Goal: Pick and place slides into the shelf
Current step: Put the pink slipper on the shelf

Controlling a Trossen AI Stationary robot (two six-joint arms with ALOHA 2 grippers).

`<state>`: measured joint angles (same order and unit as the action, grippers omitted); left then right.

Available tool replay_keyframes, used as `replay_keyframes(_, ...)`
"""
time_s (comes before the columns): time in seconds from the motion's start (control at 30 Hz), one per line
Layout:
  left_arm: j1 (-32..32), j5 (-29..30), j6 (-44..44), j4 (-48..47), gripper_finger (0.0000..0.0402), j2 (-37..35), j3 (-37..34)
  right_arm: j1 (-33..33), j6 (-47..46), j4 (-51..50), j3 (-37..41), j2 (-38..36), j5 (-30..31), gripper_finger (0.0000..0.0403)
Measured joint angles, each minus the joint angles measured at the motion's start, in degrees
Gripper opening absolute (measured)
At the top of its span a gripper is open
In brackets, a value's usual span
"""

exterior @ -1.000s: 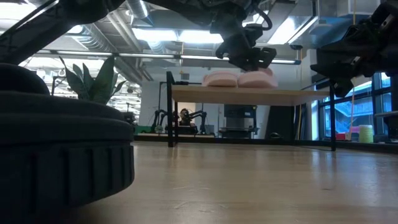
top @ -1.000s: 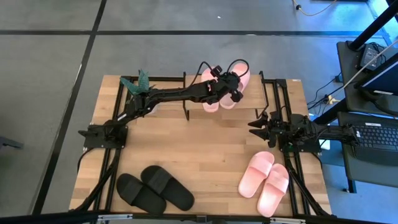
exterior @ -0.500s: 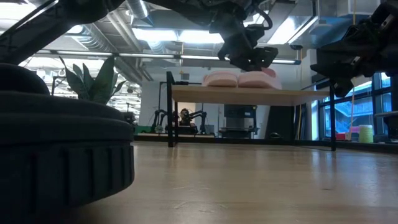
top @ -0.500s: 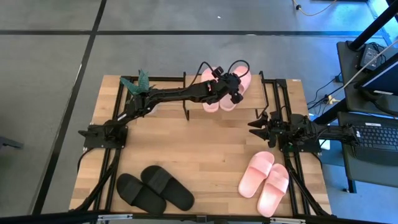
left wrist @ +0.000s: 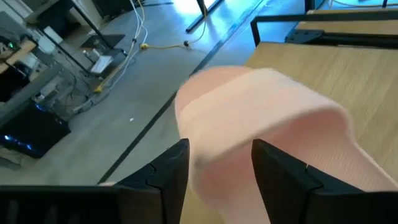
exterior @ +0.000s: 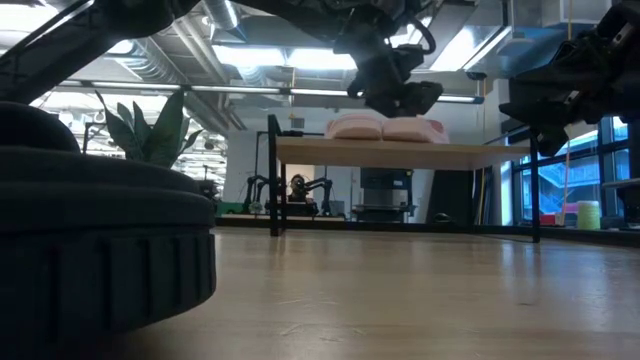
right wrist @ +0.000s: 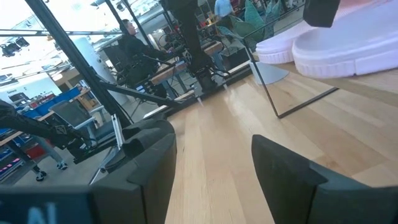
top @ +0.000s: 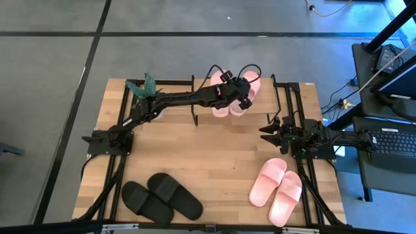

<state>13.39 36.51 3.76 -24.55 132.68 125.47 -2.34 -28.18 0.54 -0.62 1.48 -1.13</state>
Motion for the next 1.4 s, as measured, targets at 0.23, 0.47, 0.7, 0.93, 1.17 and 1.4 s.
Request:
replay_keyframes(0.23,1.02,-3.07,-3.32,-3.32,0.0166,0.0,0.02,0.01,-0.15,0.0,0.0,-0.01,0.0,0.021)
replay_keyframes(0.47,0.95,-4.55,-3.81,-3.39,0.0166,-0.02,0.02,-0.01,-0.22,0.0,0.0,-0.01,0.0,0.021)
replay_keyframes(0.7,0.8,-4.88,-3.84,-3.5,0.0166,-0.02,0.02,-0.01,-0.17,0.01,0.0,-0.01,0.0,0.021)
replay_keyframes(0.93,0.52,-4.91,-3.68,-3.48,0.0166,-0.02,0.02,-0.01,-0.13,0.02,0.0,-0.01,0.0,0.021)
replay_keyframes(1.17,0.47,-4.81,-3.64,-3.66,0.0166,-0.02,0.02,0.01,-0.11,0.0,0.0,-0.01,0.0,0.021)
replay_keyframes(1.4,0.01,-4.32,-3.25,-3.97,0.0166,-0.51,0.0,0.01,-0.05,0.02,0.0,-0.01,0.0,0.021)
